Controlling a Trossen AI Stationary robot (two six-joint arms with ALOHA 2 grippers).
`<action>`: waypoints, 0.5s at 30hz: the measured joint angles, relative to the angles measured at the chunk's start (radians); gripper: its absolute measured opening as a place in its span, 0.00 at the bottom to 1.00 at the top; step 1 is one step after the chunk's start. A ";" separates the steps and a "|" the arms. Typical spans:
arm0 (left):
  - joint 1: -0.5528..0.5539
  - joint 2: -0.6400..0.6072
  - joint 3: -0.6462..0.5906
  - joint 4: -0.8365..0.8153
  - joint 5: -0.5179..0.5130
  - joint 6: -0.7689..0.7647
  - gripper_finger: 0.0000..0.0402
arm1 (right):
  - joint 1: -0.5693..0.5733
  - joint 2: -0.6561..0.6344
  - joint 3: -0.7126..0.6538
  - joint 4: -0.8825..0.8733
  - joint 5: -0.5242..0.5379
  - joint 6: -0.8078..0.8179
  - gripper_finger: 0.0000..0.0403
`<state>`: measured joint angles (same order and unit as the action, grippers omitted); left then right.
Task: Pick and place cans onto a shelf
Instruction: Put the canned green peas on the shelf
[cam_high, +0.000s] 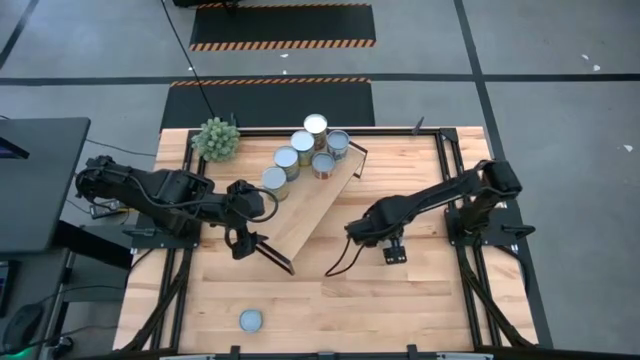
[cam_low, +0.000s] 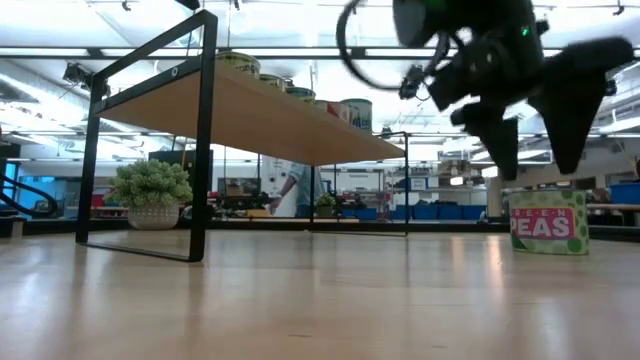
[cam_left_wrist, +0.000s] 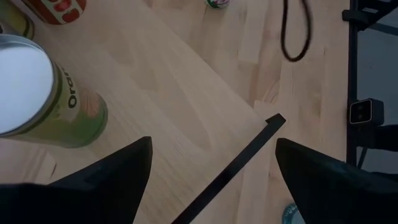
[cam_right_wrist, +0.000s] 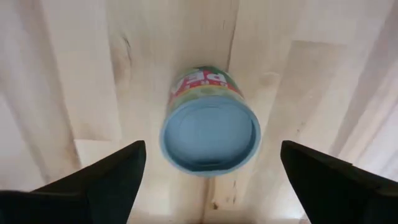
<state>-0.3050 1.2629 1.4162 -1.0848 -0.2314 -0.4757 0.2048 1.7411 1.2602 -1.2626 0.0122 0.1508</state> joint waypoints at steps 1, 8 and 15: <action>0.000 0.000 0.000 0.000 0.000 -0.002 0.86 | 0.007 -0.018 -0.006 0.010 0.004 0.024 0.94; 0.000 0.000 0.000 -0.001 0.001 -0.007 0.86 | 0.064 -0.168 -0.154 0.133 0.030 0.245 0.93; 0.000 0.000 0.000 -0.005 0.027 -0.006 0.86 | 0.131 -0.360 -0.301 0.219 0.151 0.568 0.93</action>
<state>-0.3050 1.2629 1.4166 -1.0900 -0.2044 -0.4816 0.3360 1.3815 0.9591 -1.0439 0.1634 0.7188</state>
